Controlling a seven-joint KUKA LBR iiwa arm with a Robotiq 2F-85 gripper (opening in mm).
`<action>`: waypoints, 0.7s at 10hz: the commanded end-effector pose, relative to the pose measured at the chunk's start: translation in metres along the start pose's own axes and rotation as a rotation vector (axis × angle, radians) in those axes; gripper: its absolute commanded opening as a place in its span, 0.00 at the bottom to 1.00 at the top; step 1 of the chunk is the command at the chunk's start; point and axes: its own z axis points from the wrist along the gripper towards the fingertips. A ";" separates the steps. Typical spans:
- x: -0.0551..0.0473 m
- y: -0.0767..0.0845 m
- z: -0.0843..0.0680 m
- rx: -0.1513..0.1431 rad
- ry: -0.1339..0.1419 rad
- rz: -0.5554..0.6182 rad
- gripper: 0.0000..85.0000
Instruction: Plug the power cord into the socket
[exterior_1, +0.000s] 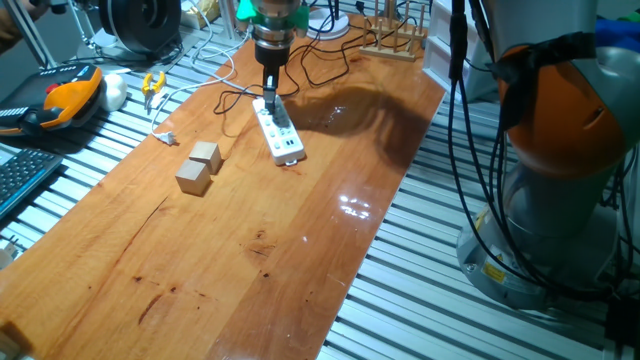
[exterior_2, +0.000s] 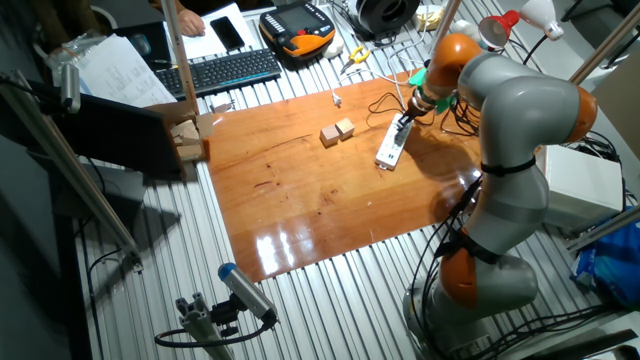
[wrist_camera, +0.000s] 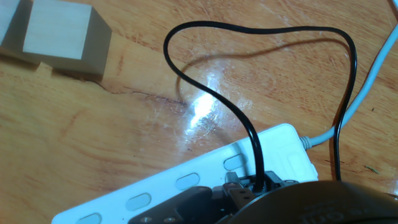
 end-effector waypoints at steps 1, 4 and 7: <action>0.003 -0.001 0.002 0.000 -0.001 0.001 0.00; 0.010 -0.002 0.007 0.003 -0.011 0.001 0.00; 0.009 -0.001 0.010 0.010 -0.021 0.001 0.00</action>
